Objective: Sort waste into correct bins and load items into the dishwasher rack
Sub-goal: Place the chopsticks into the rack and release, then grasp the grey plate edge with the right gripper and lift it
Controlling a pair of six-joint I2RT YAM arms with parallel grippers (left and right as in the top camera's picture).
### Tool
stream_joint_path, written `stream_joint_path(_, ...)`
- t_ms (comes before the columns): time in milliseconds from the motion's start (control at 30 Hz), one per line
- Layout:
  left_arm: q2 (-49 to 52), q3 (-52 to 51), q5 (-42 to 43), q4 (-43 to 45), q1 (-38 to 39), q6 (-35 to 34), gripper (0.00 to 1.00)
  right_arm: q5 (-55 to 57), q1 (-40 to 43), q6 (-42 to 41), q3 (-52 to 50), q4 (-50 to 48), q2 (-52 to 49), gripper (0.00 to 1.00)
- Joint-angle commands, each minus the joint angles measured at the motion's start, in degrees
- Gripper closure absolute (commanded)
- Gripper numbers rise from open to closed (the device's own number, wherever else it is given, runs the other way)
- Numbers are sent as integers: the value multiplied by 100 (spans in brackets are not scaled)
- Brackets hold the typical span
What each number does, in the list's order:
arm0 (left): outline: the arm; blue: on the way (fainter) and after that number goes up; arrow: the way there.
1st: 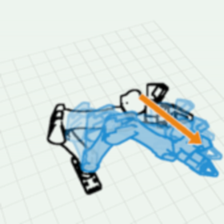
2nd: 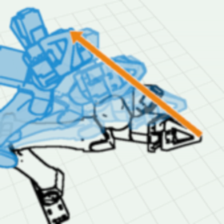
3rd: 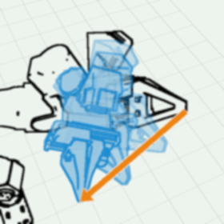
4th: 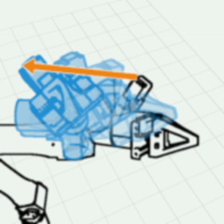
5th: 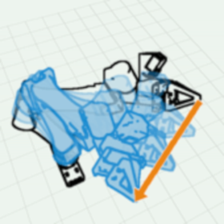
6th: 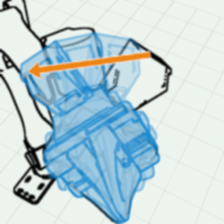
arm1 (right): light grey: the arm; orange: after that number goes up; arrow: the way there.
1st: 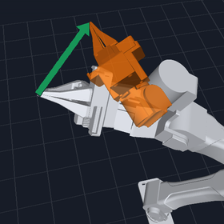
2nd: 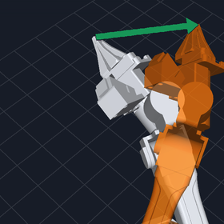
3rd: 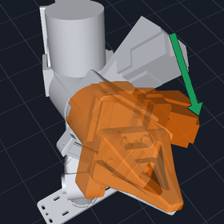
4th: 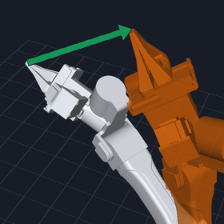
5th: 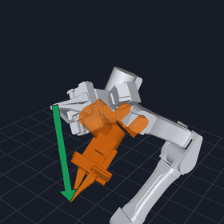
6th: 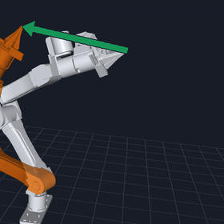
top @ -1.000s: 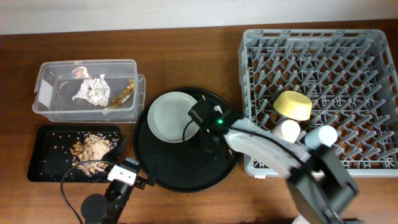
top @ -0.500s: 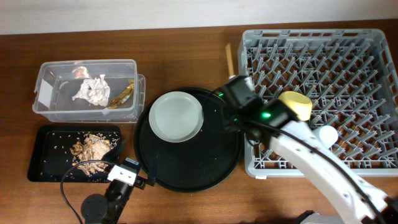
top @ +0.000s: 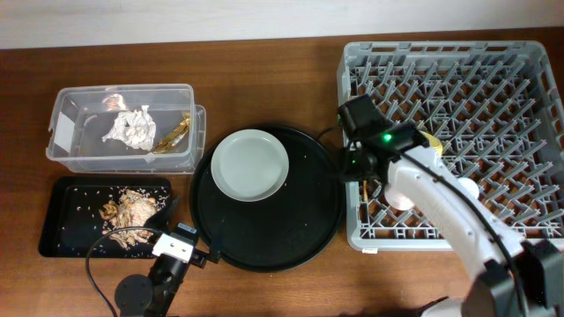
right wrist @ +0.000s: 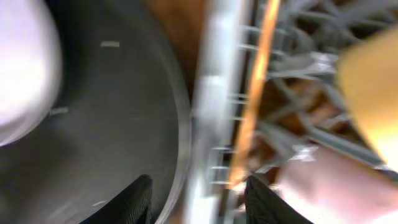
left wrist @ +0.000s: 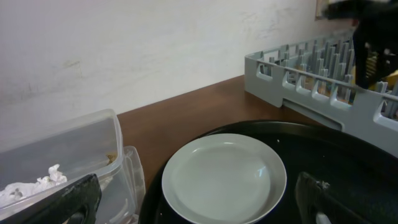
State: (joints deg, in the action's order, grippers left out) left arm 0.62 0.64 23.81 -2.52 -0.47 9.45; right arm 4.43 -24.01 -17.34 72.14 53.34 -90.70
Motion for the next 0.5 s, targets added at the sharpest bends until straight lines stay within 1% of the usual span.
stream_joint_path(0,-28,-13,61,-33,-20,52,1,-573,-651,-435,142,-223,264,51)
stream_joint_path(100,-28,-13,61,-33,-20,52,1,-573,-1180,-1600,-2,-776,-133,51)
stream_joint_path(233,-28,-13,61,-33,-20,52,1,-608,-1261,-2623,-26,-1320,-911,51)
stream_joint_path(300,-28,-13,61,-35,-20,52,1,-905,-1187,-2822,-26,-1670,-1335,51)
stream_joint_path(367,-28,-13,61,-35,-20,52,0,-1268,-1150,-2828,-26,-1993,-1725,52)
stream_joint_path(400,-28,-13,61,-33,-20,52,1,-1290,-1150,-2942,-26,-2059,-1880,52)
stream_joint_path(467,-28,-13,61,-35,-20,52,1,-1285,-1150,-3126,-26,-2072,-2124,58)
